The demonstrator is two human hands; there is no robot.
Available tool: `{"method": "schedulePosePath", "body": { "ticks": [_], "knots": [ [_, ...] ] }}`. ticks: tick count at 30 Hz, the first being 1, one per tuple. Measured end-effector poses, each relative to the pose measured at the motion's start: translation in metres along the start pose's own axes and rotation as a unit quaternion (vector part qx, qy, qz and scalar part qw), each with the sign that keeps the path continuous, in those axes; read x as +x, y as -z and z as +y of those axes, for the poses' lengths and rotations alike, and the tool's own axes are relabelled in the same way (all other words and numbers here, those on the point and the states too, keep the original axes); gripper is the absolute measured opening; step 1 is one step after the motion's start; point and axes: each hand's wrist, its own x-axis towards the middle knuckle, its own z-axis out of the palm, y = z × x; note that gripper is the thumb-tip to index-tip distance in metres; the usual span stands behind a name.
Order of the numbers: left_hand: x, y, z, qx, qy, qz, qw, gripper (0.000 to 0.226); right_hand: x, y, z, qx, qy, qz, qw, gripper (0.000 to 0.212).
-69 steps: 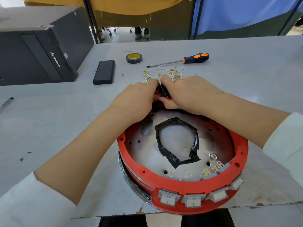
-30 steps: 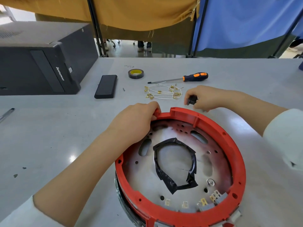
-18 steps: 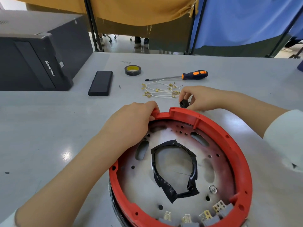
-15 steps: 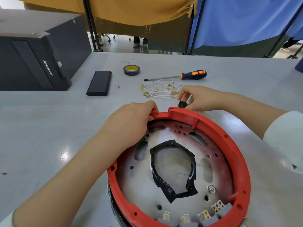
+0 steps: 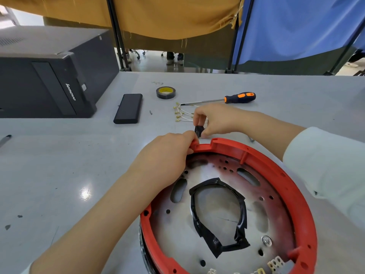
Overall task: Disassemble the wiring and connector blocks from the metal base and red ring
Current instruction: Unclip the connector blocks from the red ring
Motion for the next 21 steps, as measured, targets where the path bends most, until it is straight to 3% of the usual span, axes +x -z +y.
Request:
{"method": "schedulePosePath", "body": {
  "ticks": [8, 14, 18, 21],
  "knots": [
    [0.001, -0.002, -0.002, 0.002, -0.003, 0.006, 1.000, 0.030, 0.010, 0.005, -0.002, -0.085, -0.021, -0.001, 0.996, 0.035],
    [0.001, -0.002, -0.001, 0.005, -0.002, 0.001, 1.000, 0.031, 0.001, 0.011, 0.000, 0.052, -0.029, 0.018, 0.998, 0.029],
    [0.001, -0.001, -0.001, 0.008, 0.008, 0.000, 1.000, 0.031, -0.023, 0.026, 0.025, 0.026, -0.125, 0.092, 0.987, 0.008],
    [0.000, 0.000, 0.001, 0.005, 0.013, -0.009, 1.000, 0.029, -0.042, 0.029, 0.046, -0.042, -0.247, 0.064, 0.966, 0.028]
  ]
}}
